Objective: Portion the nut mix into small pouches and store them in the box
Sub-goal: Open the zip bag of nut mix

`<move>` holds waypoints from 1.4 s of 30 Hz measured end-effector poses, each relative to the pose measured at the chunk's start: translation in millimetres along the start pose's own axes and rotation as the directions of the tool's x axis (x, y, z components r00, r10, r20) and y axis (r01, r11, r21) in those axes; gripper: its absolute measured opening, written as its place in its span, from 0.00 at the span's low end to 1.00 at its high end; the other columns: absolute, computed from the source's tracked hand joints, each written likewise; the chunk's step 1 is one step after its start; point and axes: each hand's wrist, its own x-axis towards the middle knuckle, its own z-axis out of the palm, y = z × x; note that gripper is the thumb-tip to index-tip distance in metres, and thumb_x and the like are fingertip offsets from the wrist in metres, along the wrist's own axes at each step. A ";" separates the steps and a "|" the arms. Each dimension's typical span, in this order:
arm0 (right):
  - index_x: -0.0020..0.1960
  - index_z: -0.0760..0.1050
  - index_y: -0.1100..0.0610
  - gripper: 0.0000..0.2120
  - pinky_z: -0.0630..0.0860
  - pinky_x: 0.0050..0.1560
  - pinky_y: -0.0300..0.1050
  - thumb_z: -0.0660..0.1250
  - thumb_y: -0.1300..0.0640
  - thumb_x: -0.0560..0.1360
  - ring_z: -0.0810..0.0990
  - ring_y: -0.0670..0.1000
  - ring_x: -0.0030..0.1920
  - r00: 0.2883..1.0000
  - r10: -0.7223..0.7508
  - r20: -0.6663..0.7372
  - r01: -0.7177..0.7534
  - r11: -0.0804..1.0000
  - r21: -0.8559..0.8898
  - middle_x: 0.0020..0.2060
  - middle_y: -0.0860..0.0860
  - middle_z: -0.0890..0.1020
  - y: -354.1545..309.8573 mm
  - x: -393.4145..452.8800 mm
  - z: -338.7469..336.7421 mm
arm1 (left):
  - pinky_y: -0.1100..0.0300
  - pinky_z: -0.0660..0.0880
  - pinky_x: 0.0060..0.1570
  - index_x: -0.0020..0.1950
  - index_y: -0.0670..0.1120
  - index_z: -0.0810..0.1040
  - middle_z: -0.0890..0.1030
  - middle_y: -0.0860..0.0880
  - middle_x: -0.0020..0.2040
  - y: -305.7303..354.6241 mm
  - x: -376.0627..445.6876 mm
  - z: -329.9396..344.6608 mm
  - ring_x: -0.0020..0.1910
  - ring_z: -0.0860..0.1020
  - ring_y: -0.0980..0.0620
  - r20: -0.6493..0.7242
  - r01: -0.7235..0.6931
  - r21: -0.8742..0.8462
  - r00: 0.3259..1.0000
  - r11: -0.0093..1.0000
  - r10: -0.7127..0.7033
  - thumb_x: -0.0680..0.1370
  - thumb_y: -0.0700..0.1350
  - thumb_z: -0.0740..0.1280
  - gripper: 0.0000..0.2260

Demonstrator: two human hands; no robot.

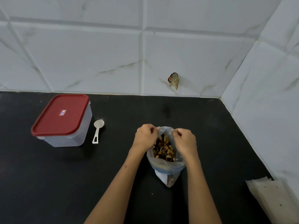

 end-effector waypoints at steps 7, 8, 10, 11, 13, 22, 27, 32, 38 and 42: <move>0.66 0.74 0.49 0.27 0.73 0.52 0.35 0.72 0.63 0.69 0.76 0.44 0.56 0.970 -0.130 0.207 0.157 0.980 -0.122 0.61 0.48 0.77 -10.0 -26.9 -45.7 | 0.51 0.65 0.69 0.66 0.51 0.73 0.75 0.52 0.63 11.1 -34.4 -21.5 0.65 0.71 0.51 0.153 -0.307 0.286 0.950 0.908 0.273 0.71 0.50 0.71 0.23; 0.64 0.75 0.49 0.27 0.73 0.46 0.32 0.72 0.65 0.68 0.77 0.41 0.50 0.944 -0.114 0.309 0.158 0.980 -0.119 0.55 0.46 0.79 -15.4 -33.5 -50.4 | 0.50 0.58 0.72 0.66 0.52 0.74 0.75 0.53 0.63 14.3 -42.6 -24.0 0.67 0.68 0.52 0.254 -0.325 0.335 0.935 0.884 0.247 0.70 0.49 0.72 0.24; 0.64 0.75 0.49 0.28 0.74 0.47 0.36 0.73 0.66 0.66 0.78 0.43 0.50 0.886 -0.012 0.463 0.126 0.968 -0.216 0.53 0.45 0.79 -24.6 -46.9 -51.9 | 0.44 0.43 0.73 0.66 0.53 0.73 0.72 0.52 0.65 16.7 -56.9 -23.4 0.72 0.60 0.53 0.381 -0.349 0.488 0.910 0.800 0.165 0.69 0.48 0.71 0.25; 0.66 0.73 0.49 0.30 0.76 0.51 0.40 0.73 0.65 0.66 0.78 0.45 0.53 0.872 0.056 0.486 0.111 0.945 -0.308 0.56 0.46 0.78 -27.0 -52.0 -48.6 | 0.40 0.38 0.71 0.66 0.53 0.73 0.71 0.51 0.65 16.2 -61.6 -21.1 0.73 0.57 0.52 0.403 -0.349 0.566 0.907 0.747 0.119 0.70 0.49 0.71 0.25; 0.68 0.71 0.49 0.32 0.76 0.57 0.46 0.74 0.64 0.67 0.76 0.49 0.57 0.866 0.151 0.476 0.104 0.877 -0.469 0.59 0.48 0.76 -26.8 -62.9 -38.4 | 0.34 0.33 0.68 0.62 0.54 0.76 0.72 0.52 0.63 13.1 -69.6 -15.5 0.73 0.56 0.50 0.386 -0.359 0.658 0.916 0.662 0.113 0.71 0.50 0.71 0.20; 0.45 0.75 0.45 0.07 0.69 0.39 0.39 0.65 0.58 0.74 0.76 0.45 0.42 0.983 -0.153 0.104 0.185 0.826 -0.532 0.43 0.42 0.76 -5.7 -100.4 -22.6 | 0.46 0.43 0.68 0.29 0.53 0.76 0.78 0.59 0.33 -24.2 -97.8 -2.7 0.60 0.74 0.53 0.098 -0.526 0.579 0.803 0.622 0.588 0.60 0.43 0.76 0.10; 0.52 0.77 0.44 0.17 0.77 0.51 0.42 0.75 0.58 0.67 0.78 0.43 0.50 0.877 0.070 0.476 0.094 0.946 -0.311 0.50 0.42 0.78 18.2 -103.8 -35.3 | 0.46 0.34 0.69 0.42 0.55 0.82 0.78 0.66 0.48 -29.4 -114.4 2.9 0.70 0.59 0.61 0.187 -0.446 0.404 0.895 0.799 0.406 0.64 0.65 0.64 0.17; 0.47 0.80 0.46 0.04 0.76 0.48 0.38 0.71 0.53 0.73 0.79 0.40 0.46 0.999 -0.048 0.017 0.048 0.999 0.007 0.43 0.41 0.81 26.3 -89.7 -53.4 | 0.54 0.61 0.62 0.48 0.55 0.81 0.72 0.59 0.59 -16.0 -109.1 1.7 0.62 0.67 0.58 -0.256 -0.259 0.144 0.923 0.955 0.288 0.71 0.61 0.70 0.12; 0.50 0.81 0.47 0.07 0.78 0.51 0.46 0.68 0.57 0.74 0.79 0.48 0.51 0.994 0.040 0.100 -0.030 0.995 -0.100 0.49 0.45 0.80 28.8 -67.2 -18.9 | 0.60 0.69 0.58 0.62 0.52 0.78 0.67 0.46 0.65 -4.3 -88.7 7.8 0.64 0.70 0.46 0.057 0.008 0.203 0.998 0.979 -0.020 0.76 0.45 0.68 0.14; 0.62 0.77 0.53 0.17 0.75 0.54 0.44 0.61 0.64 0.76 0.78 0.52 0.58 0.998 0.052 -0.023 -0.056 0.982 -0.182 0.58 0.51 0.80 32.4 -64.3 -17.3 | 0.58 0.71 0.62 0.66 0.45 0.75 0.70 0.45 0.65 -4.1 -86.6 7.1 0.65 0.71 0.47 0.060 0.000 0.159 0.998 0.987 -0.010 0.75 0.36 0.64 0.19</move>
